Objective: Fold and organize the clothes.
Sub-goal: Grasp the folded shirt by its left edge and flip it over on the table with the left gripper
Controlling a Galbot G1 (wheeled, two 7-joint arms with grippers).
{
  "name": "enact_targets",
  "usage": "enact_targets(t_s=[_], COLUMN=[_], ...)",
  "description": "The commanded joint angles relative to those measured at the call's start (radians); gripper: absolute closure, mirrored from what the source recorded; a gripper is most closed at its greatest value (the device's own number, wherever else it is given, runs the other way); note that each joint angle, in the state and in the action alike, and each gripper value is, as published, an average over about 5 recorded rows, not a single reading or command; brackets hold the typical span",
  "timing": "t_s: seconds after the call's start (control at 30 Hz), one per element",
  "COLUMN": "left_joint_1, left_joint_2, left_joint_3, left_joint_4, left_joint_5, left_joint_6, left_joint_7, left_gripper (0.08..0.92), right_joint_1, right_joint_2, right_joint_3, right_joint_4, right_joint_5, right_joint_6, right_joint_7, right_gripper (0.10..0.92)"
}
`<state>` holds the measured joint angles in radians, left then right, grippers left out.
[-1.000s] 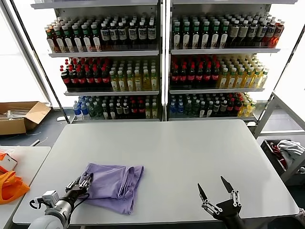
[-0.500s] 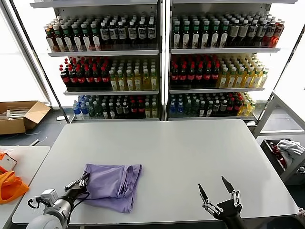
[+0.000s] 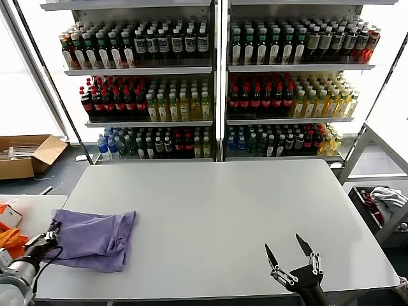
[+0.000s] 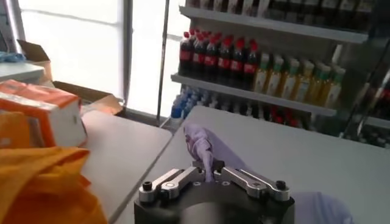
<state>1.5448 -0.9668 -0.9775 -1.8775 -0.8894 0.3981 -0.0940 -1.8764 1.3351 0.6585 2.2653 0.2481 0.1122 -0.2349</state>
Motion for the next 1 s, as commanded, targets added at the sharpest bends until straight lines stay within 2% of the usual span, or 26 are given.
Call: enact_targets(t_s=[0.03,0.17,0.27,0.37,0.47,0.57,0.63,0.73,0.87,1.0], left_joint_1=[0.029,0.023,0.02,-0.021,-0.137,-0.3,-0.406,-0.525,-0.618,-0.637], left_joint_2=[0.192,0.155,0.122,0.103,0.085,0.047,-0.002,-0.103,-0.233,-0.293], left_joint_3=[-0.226,-0.139,-0.005,0.236,0.525,0.789,0.934,1.071,1.12,1.109], left_joint_4=[-0.004,-0.142,-0.29,-0.412,-0.456,-0.412,-0.333,-0.177,0.011,0.082], left_joint_5=[-0.124,-0.126,-0.125,-0.143,-0.155,-0.136,-0.117,-0.089,-0.036,-0.003], left_joint_6=[0.047,0.087,0.117,0.144,0.16,0.172,0.178,0.175,0.151,0.137], left_joint_7=[-0.018,-0.083,-0.172,-0.283,-0.373,-0.397,-0.399,-0.408,-0.41,-0.386], left_gripper=[0.88,0.88,0.88,0.88,0.88,0.88,0.88,0.88,0.88,0.88], right_joint_1=[0.001,-0.013,-0.026,-0.034,-0.035,-0.037,-0.041,-0.052,-0.074,-0.084], right_joint_2=[-0.004,-0.004,-0.009,-0.012,-0.011,-0.007,-0.003,0.004,0.01,-0.001], right_joint_3=[-0.003,0.012,0.028,0.039,0.041,0.041,0.04,0.044,0.067,0.106], right_joint_4=[-0.005,-0.005,-0.001,0.007,0.021,0.032,0.038,0.044,0.049,0.048], right_joint_5=[0.002,0.009,0.016,0.018,0.016,0.011,0.006,0.0,0.015,0.059], right_joint_6=[0.008,0.017,0.02,0.017,0.009,-0.001,-0.007,-0.012,-0.017,-0.043], right_joint_7=[0.001,0.001,0.002,0.002,0.002,0.001,0.002,0.002,0.007,0.02], right_gripper=[0.203,0.203,0.203,0.203,0.203,0.203,0.203,0.203,0.203,0.203])
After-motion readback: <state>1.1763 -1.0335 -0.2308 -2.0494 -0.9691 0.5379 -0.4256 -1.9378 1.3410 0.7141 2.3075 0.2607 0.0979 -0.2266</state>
